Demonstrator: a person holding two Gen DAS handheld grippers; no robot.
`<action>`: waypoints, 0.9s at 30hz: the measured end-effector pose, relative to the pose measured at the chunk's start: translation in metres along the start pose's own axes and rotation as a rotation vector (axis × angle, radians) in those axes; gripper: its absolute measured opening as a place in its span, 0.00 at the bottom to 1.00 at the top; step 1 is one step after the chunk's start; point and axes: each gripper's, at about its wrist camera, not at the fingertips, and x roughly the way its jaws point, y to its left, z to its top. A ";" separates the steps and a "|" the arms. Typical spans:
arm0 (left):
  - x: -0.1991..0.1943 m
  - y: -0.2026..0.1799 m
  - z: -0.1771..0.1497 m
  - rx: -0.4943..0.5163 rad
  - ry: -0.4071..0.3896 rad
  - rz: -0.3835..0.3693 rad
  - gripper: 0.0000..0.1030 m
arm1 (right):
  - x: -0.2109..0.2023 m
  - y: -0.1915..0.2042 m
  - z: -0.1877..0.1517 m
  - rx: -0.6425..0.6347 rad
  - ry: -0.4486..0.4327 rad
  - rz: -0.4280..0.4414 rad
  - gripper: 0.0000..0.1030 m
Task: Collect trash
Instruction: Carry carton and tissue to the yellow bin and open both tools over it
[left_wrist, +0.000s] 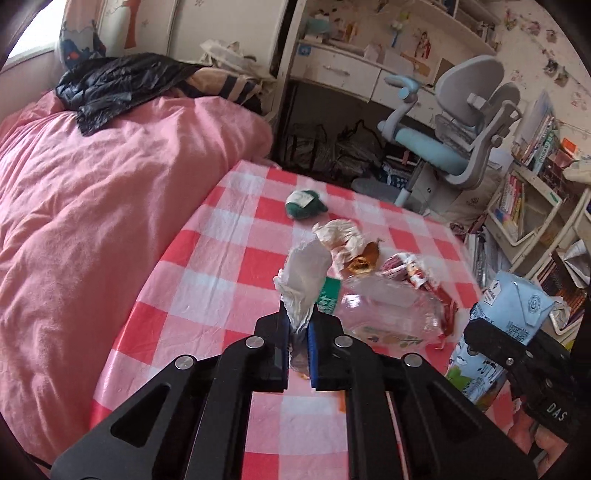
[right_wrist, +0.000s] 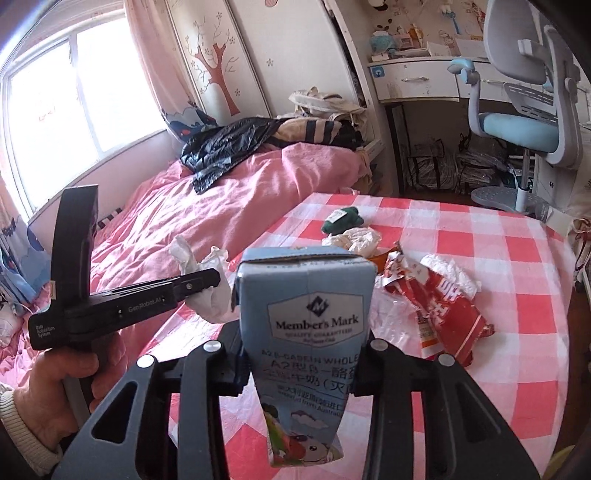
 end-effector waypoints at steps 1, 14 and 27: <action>-0.005 -0.008 0.001 0.011 -0.020 -0.037 0.07 | -0.009 -0.006 0.002 0.009 -0.016 -0.007 0.37; -0.014 -0.175 -0.040 0.224 0.031 -0.384 0.07 | -0.150 -0.138 -0.023 0.175 -0.122 -0.353 0.37; 0.015 -0.374 -0.127 0.430 0.198 -0.570 0.07 | -0.191 -0.279 -0.130 0.463 0.122 -0.531 0.39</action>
